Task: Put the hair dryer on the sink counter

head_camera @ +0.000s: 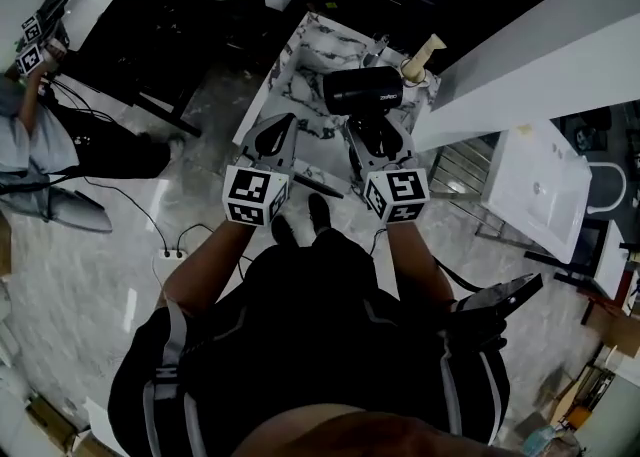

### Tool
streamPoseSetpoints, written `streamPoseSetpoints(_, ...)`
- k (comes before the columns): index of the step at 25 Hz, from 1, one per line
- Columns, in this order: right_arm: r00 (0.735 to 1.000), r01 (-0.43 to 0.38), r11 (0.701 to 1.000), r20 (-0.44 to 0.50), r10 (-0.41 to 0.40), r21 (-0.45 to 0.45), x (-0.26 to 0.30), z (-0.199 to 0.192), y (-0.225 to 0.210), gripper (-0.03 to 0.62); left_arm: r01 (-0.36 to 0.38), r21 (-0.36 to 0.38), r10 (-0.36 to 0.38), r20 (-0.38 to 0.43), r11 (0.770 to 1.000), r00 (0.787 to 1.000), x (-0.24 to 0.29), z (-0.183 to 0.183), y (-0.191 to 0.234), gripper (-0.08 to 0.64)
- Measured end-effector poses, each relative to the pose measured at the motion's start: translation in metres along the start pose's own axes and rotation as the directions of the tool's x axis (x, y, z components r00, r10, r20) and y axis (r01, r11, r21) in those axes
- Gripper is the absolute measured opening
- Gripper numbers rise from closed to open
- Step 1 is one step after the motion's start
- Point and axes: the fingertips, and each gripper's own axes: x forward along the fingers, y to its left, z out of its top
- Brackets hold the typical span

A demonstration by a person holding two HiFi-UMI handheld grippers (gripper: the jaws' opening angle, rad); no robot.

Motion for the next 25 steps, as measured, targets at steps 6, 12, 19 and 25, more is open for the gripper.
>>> streamPoseSetpoints(6, 0.997, -0.068, 0.998, -0.038, 0.068, -0.015, 0.024, -0.023, -0.003, 0.232, -0.046, -0.007, 0.046, -0.047, 0.999, 0.998, 0.013, -0.024, 0.007, 0.003)
streamPoseSetpoints(12, 0.988, -0.109, 0.994, -0.115, 0.107, -0.009, 0.054, -0.056, -0.007, 0.232, -0.076, -0.015, 0.074, -0.107, 0.997, 0.992, 0.019, -0.052, 0.014, 0.003)
streamPoseSetpoints(19, 0.967, -0.149, 0.989, -0.208, 0.146, 0.001, 0.082, -0.098, -0.009, 0.230, -0.131, -0.030, 0.125, -0.143, 0.991, 0.982, 0.022, -0.072, 0.026, 0.003)
streamPoseSetpoints(25, 0.945, -0.171, 0.985, -0.280, 0.167, 0.011, 0.102, -0.131, -0.014, 0.230, -0.142, -0.063, 0.130, -0.162, 0.988, 0.978, 0.028, -0.083, 0.030, 0.003)
